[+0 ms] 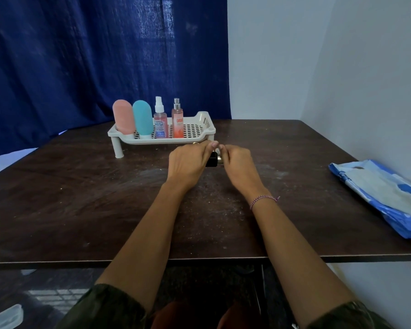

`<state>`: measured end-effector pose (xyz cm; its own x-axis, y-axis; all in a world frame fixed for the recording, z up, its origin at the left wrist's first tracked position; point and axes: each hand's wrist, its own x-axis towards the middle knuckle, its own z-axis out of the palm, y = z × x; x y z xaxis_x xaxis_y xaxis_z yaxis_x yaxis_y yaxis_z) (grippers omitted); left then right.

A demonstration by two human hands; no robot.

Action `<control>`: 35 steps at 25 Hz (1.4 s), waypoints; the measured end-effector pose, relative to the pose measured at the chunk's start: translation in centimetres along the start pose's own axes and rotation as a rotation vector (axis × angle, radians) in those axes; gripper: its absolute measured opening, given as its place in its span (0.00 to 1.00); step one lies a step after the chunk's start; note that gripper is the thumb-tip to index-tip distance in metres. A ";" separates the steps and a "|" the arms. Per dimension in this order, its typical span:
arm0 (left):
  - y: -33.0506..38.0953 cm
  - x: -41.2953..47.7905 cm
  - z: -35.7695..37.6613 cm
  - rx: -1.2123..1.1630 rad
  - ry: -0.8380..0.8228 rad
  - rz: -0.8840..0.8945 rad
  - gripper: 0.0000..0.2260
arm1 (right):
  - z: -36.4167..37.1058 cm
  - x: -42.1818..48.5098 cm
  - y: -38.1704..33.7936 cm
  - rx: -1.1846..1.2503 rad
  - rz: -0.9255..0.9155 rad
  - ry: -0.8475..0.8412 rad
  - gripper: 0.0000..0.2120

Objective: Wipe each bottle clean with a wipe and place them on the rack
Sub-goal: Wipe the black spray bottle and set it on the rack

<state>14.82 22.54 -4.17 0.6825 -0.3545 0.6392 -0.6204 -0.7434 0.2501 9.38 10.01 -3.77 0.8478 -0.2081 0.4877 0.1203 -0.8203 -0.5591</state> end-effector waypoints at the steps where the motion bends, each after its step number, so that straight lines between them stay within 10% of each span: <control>1: 0.0 0.0 0.0 0.012 0.007 -0.004 0.20 | 0.0 0.0 -0.1 0.011 -0.025 0.001 0.14; 15: -0.8 0.1 -0.1 0.092 0.065 -0.037 0.19 | 0.1 0.5 0.1 0.257 0.002 0.009 0.11; 23: 0.0 0.3 0.0 -0.297 0.068 -0.245 0.22 | -0.6 0.5 0.6 1.197 0.339 -0.130 0.11; 28: 0.5 0.6 0.2 -0.766 0.061 -0.430 0.20 | 0.4 0.6 -0.1 1.022 0.154 -0.130 0.14; 35: 1.0 0.3 0.4 -0.838 0.085 -0.409 0.17 | 0.4 0.3 0.1 0.861 0.129 0.046 0.09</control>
<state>14.55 21.42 -4.03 0.8990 -0.0883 0.4290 -0.4376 -0.1379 0.8885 9.81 10.11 -3.92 0.8622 -0.3083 0.4019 0.3892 -0.1047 -0.9152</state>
